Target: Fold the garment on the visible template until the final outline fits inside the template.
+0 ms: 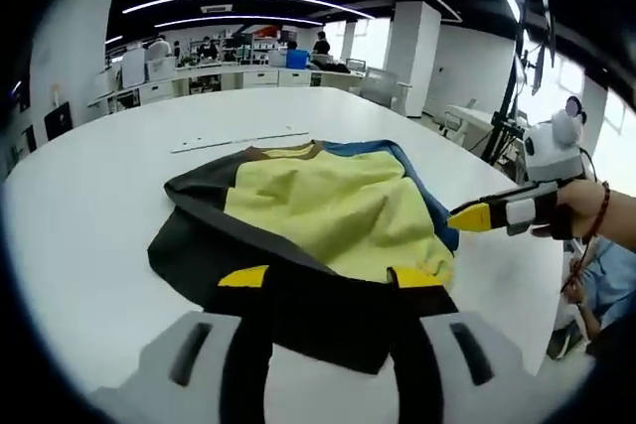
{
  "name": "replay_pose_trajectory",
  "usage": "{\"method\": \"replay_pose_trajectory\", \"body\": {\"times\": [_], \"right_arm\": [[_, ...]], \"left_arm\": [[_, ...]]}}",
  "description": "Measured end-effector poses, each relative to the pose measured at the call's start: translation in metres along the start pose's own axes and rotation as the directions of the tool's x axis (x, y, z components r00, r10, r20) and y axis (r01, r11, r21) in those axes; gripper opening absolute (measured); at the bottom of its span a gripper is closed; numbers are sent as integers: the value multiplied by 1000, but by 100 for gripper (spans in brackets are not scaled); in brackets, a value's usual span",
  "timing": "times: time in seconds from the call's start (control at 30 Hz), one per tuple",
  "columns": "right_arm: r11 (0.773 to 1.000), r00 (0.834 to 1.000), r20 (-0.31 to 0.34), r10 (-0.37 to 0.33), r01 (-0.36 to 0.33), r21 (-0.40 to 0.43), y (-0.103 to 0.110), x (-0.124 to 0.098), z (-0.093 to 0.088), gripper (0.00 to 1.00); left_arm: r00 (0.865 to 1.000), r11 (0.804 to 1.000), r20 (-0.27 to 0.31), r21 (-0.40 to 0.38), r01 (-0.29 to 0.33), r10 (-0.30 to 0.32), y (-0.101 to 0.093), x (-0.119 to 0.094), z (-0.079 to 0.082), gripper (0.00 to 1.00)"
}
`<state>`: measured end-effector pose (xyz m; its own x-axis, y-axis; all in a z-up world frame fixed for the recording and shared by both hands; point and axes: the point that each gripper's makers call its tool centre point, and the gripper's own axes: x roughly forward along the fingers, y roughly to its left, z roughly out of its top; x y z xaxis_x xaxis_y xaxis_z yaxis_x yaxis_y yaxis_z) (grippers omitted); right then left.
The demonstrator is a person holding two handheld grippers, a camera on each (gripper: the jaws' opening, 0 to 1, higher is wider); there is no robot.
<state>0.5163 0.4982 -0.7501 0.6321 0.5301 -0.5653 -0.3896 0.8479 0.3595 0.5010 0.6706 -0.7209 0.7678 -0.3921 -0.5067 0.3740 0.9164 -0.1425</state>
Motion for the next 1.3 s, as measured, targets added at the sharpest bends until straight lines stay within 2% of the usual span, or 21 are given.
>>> {"method": "replay_pose_trajectory", "body": {"times": [0.07,0.2,0.33,0.4,0.47,0.73,0.9,1.1,1.2,1.3], "right_arm": [[1000,1000,7,-29,29,-9,-3,0,-2,21],[1000,1000,25,-18,18,9,0,2,-2,12],[1000,1000,23,-19,18,17,1,3,-5,7],[1000,999,30,-29,29,4,-1,3,-5,2],[999,999,33,-35,36,-10,-2,2,-5,0],[999,998,55,-17,19,-29,-3,-6,2,0],[999,997,74,-16,20,-48,-4,-16,9,0],[996,994,111,-24,33,-83,-7,-30,26,0],[995,993,113,-28,38,-94,-11,-35,32,0],[992,992,120,-40,54,-117,-16,-41,39,0]], "left_arm": [[1000,1000,-5,-16,-17,17,2,2,-3,35],[999,999,-23,-41,-34,33,5,5,-8,25],[998,999,-55,-35,-31,29,3,8,-17,14],[996,999,-85,-34,-26,24,1,9,-23,5],[996,999,-92,-30,-19,16,1,8,-24,0],[995,1000,-98,26,-14,17,5,-4,-19,0],[997,998,-72,62,-30,35,15,-19,-10,0],[995,991,-52,115,-74,81,34,-35,0,0],[990,984,-68,136,-112,122,50,-44,1,0],[985,978,-46,134,-161,169,70,-56,7,0]]}}
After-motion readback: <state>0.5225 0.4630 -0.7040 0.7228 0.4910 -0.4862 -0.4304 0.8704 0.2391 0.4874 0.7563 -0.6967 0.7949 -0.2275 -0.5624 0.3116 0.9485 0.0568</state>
